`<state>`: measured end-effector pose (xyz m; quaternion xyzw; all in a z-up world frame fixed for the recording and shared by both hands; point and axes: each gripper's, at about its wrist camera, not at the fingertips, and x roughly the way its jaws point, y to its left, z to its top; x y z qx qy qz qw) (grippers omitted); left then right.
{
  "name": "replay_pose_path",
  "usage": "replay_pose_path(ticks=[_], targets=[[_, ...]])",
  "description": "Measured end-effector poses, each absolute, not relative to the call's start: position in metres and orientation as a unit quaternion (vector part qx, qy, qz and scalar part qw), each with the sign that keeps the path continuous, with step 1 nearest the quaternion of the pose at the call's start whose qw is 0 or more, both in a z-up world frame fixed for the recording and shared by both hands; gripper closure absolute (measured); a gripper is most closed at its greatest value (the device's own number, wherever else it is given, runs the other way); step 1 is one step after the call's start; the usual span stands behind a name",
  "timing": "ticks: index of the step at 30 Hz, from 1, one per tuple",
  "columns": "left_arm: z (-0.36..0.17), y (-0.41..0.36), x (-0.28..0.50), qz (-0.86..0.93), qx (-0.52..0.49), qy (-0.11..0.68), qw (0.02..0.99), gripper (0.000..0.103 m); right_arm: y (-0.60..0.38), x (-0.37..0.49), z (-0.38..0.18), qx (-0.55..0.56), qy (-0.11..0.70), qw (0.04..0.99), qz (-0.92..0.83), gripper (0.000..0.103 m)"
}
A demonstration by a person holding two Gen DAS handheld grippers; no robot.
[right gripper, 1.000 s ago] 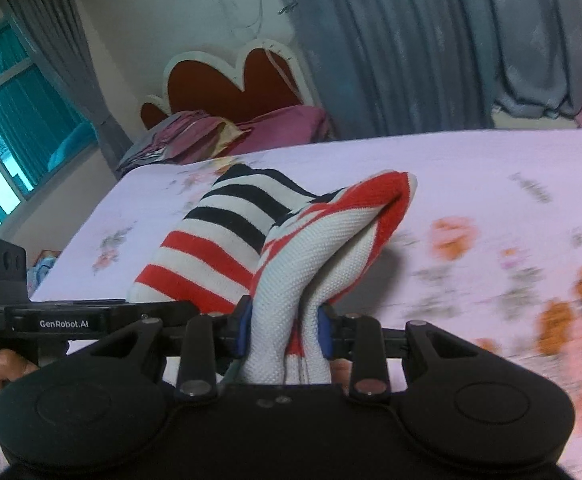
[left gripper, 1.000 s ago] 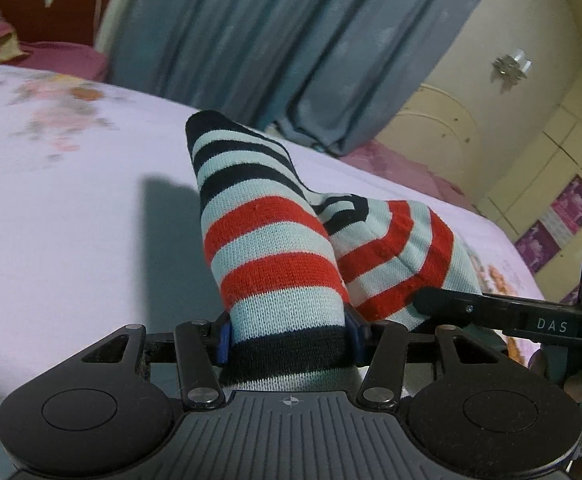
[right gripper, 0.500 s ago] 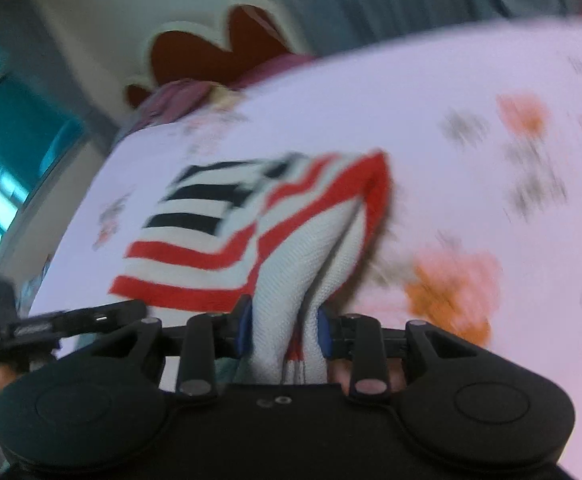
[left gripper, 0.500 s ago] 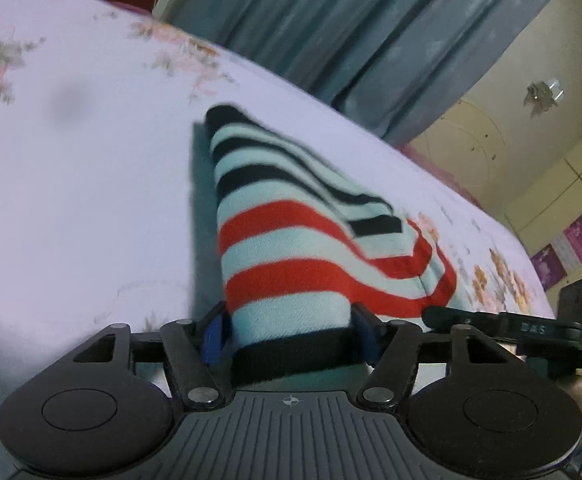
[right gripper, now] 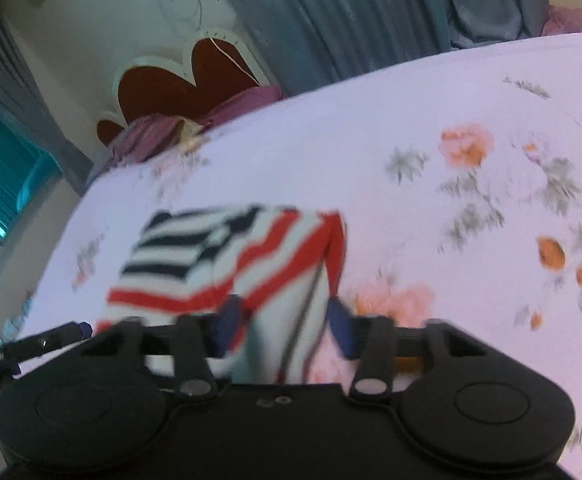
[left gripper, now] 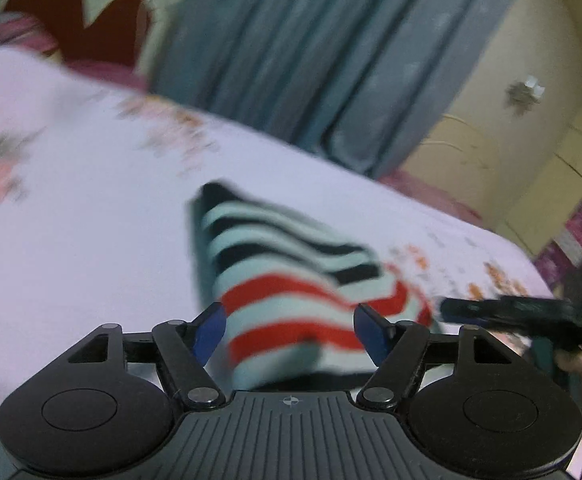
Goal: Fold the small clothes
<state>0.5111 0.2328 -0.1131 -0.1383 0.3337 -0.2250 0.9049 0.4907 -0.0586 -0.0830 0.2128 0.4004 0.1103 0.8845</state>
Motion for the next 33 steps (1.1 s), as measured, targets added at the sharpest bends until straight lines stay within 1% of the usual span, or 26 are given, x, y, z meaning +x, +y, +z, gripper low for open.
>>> replay_pose_path(ticks=[1,2,5,7,8,9,10,11,12,15,16,17,18,20,23,25,26,27,28,29,31,33], targets=[[-0.109,0.224,0.516,-0.240,-0.122,0.334,0.903,0.039,-0.055,0.496,-0.080,0.208,0.396,0.887,0.115,0.079],[-0.107,0.212,0.523,-0.253,-0.102,0.340,0.900,0.044,-0.050,0.501,-0.078,0.193,0.393,0.890,0.124,0.084],[-0.114,0.182,0.540,-0.267,-0.054,0.365,0.890,0.046,-0.018,0.520,-0.077,0.128,0.401,0.894,0.154,0.084],[-0.124,0.171,0.553,-0.255,-0.038,0.399,0.880,0.046,0.003,0.533,-0.088,0.065,0.426,0.891,0.143,0.091],[-0.127,0.170,0.556,-0.253,-0.040,0.404,0.878,0.050,0.010,0.539,-0.097,0.030,0.445,0.888,0.113,0.089],[-0.129,0.170,0.560,-0.248,-0.044,0.407,0.878,0.052,0.008,0.543,-0.102,0.029,0.444,0.890,0.098,0.089],[-0.130,0.170,0.562,-0.245,-0.047,0.410,0.877,0.052,0.003,0.548,-0.102,0.051,0.450,0.887,0.085,0.090],[-0.130,0.169,0.563,-0.245,-0.046,0.410,0.877,0.052,0.001,0.551,-0.100,0.059,0.456,0.885,0.074,0.097],[-0.130,0.169,0.562,-0.246,-0.043,0.409,0.878,0.052,0.004,0.551,-0.100,0.042,0.457,0.886,0.062,0.103],[-0.128,0.169,0.556,-0.249,-0.029,0.403,0.880,0.052,0.005,0.544,-0.098,0.033,0.456,0.887,0.057,0.102],[-0.124,0.170,0.551,-0.249,-0.027,0.396,0.884,0.052,0.004,0.539,-0.093,0.038,0.455,0.888,0.056,0.098],[-0.119,0.171,0.544,-0.254,-0.029,0.388,0.885,0.052,0.003,0.531,-0.088,0.042,0.446,0.892,0.057,0.089],[-0.115,0.174,0.536,-0.260,-0.032,0.379,0.888,0.052,0.003,0.520,-0.079,0.044,0.433,0.898,0.063,0.085],[-0.109,0.177,0.519,-0.264,-0.031,0.368,0.891,0.052,0.010,0.498,-0.064,0.045,0.422,0.901,0.092,0.086],[-0.107,0.178,0.491,-0.261,-0.018,0.361,0.895,0.052,0.027,0.468,-0.056,0.022,0.421,0.897,0.129,0.093],[-0.108,0.179,0.475,-0.262,-0.018,0.358,0.896,0.052,0.033,0.446,-0.057,0.002,0.429,0.893,0.138,0.096],[-0.112,0.178,0.468,-0.263,-0.019,0.366,0.892,0.052,0.033,0.439,-0.059,-0.012,0.436,0.890,0.135,0.100],[-0.117,0.177,0.463,-0.256,-0.008,0.371,0.893,0.061,0.035,0.438,-0.067,-0.038,0.447,0.886,0.121,0.103],[-0.122,0.174,0.461,-0.247,0.007,0.370,0.895,0.064,0.036,0.441,-0.075,-0.057,0.455,0.882,0.106,0.103],[-0.125,0.172,0.460,-0.239,0.015,0.369,0.898,0.065,0.032,0.440,-0.081,-0.054,0.457,0.882,0.101,0.103],[-0.126,0.170,0.460,-0.231,0.014,0.369,0.900,0.065,0.031,0.441,-0.082,-0.043,0.456,0.884,0.098,0.103],[-0.127,0.165,0.458,-0.226,0.033,0.364,0.903,0.065,0.035,0.441,-0.082,-0.059,0.453,0.884,0.097,0.103]])
